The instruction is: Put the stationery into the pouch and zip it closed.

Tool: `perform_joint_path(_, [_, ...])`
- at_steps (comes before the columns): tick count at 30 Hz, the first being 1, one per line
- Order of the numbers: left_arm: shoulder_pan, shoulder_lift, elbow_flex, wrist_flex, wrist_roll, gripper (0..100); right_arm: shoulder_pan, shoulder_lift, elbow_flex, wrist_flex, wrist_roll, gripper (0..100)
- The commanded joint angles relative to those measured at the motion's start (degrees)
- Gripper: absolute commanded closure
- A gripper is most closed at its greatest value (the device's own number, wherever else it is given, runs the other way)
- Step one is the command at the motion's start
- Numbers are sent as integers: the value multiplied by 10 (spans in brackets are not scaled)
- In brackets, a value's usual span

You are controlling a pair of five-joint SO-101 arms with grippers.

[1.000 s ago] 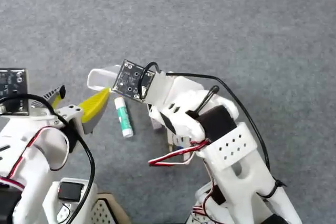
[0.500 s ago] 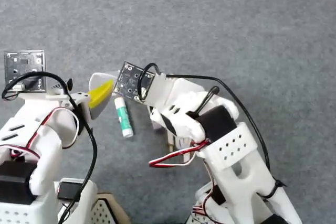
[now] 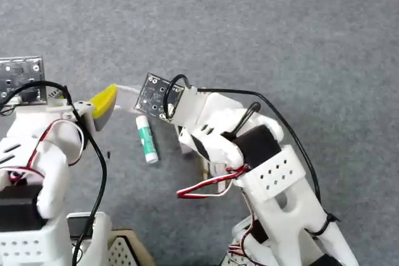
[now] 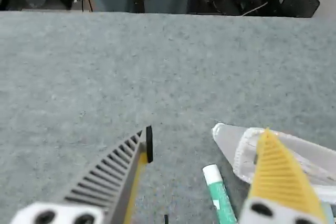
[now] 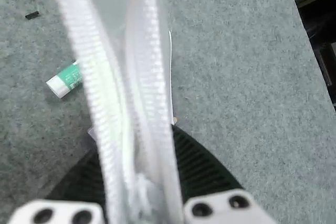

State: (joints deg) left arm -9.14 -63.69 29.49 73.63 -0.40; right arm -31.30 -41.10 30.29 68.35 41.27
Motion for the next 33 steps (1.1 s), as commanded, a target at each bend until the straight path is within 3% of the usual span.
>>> perform_joint_path(1, [-5,2,17,-19,-5,679,-11,0,-34,12,6,986])
perform_joint_path(9, [-4,2,40,0,-5,679,-21,0,-34,15,6,986])
perform_joint_path(15, [51,1,38,56,-5,679,-21,0,-34,12,6,986])
perform_joint_path(22, [59,1,43,75,-33,679,-21,0,-49,17,6,986])
perform_joint_path(33, [55,1,159,-12,-38,679,-21,0,-49,27,6,986])
